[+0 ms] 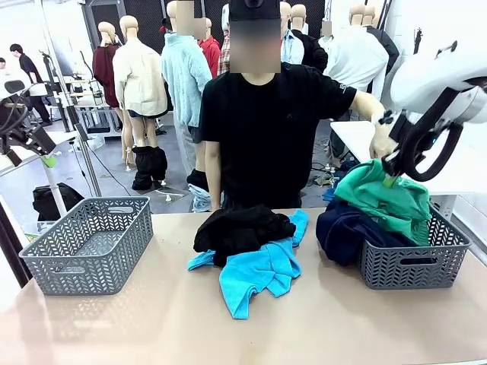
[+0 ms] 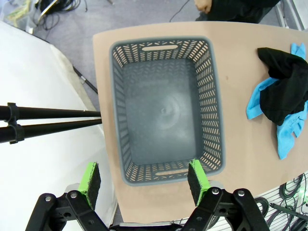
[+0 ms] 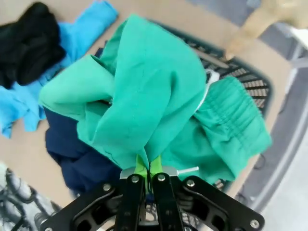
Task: Sort the tops and bottoms.
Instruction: Sort the clothes according to human instructions.
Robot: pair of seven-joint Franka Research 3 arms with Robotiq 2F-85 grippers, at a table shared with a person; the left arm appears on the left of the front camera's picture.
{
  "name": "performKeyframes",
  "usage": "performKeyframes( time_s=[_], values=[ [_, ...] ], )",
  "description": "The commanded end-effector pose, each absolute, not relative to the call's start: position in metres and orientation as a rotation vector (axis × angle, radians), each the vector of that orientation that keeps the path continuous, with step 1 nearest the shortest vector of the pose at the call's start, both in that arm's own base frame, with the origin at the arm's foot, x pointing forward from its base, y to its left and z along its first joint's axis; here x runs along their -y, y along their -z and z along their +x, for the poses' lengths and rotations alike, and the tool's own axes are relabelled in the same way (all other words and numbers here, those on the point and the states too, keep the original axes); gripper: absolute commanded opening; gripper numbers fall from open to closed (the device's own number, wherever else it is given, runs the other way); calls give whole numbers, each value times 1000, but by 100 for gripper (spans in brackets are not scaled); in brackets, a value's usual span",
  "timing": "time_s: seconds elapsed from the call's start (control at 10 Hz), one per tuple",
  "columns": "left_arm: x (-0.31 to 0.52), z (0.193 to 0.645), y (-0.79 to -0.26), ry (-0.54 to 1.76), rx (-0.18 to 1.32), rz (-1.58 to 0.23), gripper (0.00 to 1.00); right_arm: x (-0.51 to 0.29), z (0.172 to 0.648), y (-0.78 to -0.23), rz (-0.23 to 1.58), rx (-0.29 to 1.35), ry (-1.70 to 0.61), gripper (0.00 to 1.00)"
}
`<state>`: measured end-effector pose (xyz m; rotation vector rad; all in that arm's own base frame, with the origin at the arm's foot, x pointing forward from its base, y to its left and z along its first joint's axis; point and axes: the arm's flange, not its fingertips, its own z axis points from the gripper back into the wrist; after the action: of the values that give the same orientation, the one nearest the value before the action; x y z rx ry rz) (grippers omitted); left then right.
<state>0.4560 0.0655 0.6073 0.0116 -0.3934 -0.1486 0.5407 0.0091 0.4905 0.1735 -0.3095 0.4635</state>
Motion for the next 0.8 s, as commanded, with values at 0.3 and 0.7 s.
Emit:
performKeyframes(
  time_s=[0.3, 0.7],
  values=[
    [-65, 457, -609, 133, 400, 4, 94, 1, 518, -521, 178, 349, -492, 65],
    [-65, 457, -609, 133, 400, 4, 94, 17, 486, -581, 156, 459, -510, 100]
  ],
)
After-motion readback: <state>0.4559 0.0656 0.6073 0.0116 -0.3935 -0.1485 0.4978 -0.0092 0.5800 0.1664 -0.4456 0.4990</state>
